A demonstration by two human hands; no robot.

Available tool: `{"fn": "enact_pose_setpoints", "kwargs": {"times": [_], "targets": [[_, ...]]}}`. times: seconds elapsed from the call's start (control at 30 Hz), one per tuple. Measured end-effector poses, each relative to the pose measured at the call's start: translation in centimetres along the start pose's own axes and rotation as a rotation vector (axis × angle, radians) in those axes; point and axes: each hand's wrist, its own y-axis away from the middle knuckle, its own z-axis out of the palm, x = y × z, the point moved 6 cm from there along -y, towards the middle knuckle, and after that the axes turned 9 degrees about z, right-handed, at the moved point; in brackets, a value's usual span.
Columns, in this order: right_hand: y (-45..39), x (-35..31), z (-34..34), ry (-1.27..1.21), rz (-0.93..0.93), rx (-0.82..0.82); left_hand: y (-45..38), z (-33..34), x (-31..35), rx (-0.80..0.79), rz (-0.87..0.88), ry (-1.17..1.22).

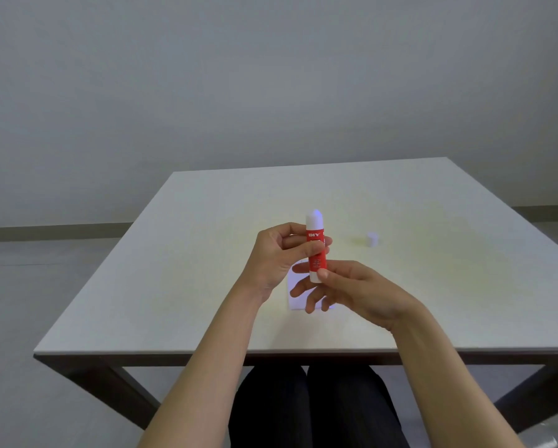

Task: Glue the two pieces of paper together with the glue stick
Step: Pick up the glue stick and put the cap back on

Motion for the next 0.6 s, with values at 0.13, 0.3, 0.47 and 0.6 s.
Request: {"fn": "enact_pose_setpoints", "kwargs": {"times": [0.13, 0.3, 0.47, 0.6], "targets": [[-0.5, -0.1, -1.2, 0.174, -0.007, 0.337, 0.2, -0.3, -0.7, 0.084, 0.004, -0.058], [-0.3, 0.4, -1.5, 0.340, 0.068, 0.913, 0.1, -0.1, -0.8, 0.244, 0.032, -0.268], [-1.4, 0.5, -1.2, 0.530, 0.075, 0.848, 0.2, -0.6, -1.0, 0.332, 0.042, -0.458], [-2.5, 0.6, -3.8, 0.745, 0.019, 0.654, 0.7, -1.6, -1.0, 0.373, 0.063, -0.482]]}}
